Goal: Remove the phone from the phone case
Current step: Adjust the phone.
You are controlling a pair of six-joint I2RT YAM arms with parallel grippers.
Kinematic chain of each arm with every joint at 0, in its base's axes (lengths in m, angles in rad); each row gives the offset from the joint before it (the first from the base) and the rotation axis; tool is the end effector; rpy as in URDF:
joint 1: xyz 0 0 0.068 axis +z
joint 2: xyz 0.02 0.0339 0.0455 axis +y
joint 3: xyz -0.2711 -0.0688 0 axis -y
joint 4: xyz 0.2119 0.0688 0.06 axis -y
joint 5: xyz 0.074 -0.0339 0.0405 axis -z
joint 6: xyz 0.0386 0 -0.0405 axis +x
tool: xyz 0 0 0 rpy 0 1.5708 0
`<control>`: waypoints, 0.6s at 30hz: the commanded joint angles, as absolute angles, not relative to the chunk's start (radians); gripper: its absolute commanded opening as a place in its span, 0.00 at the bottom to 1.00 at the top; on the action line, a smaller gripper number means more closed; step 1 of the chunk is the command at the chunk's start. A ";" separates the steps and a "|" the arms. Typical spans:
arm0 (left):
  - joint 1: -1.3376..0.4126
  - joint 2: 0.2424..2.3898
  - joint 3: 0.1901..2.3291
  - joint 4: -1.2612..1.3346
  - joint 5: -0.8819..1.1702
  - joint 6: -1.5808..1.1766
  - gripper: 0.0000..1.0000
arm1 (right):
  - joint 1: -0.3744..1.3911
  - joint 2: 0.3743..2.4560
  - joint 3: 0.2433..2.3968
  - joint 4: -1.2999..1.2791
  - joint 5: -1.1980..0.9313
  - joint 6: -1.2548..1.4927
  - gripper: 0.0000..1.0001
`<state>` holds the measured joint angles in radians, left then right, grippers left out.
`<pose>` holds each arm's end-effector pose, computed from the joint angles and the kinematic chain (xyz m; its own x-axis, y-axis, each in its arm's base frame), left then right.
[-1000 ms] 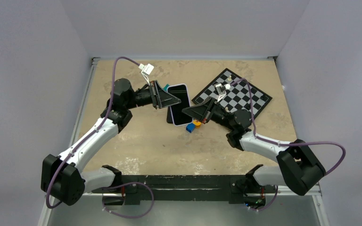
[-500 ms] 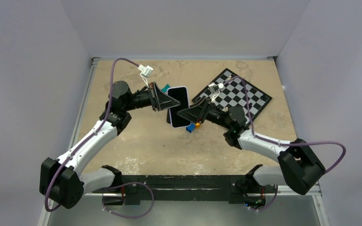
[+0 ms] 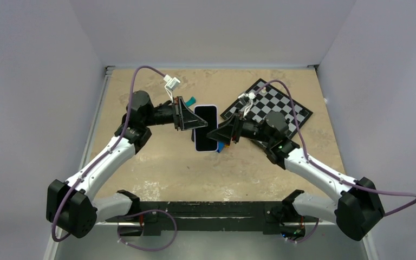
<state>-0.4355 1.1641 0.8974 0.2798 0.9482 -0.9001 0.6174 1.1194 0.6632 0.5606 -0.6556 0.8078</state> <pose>0.1948 -0.1252 0.3658 -0.7623 -0.1492 -0.6298 0.6199 0.1113 -0.7767 0.1677 0.1480 0.3289 -0.6303 0.2551 -0.7332 -0.7202 0.1605 0.6749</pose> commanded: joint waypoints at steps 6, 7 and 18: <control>-0.460 1.178 0.966 0.393 1.067 -0.910 0.00 | 0.504 1.112 0.822 0.525 -0.801 0.832 0.56; -0.461 1.179 0.966 0.393 1.068 -0.911 0.00 | 0.501 1.117 0.826 0.542 -0.803 0.849 0.55; -0.480 1.182 0.975 0.378 1.089 -0.897 0.00 | 0.501 1.181 0.881 0.612 -0.792 0.931 0.40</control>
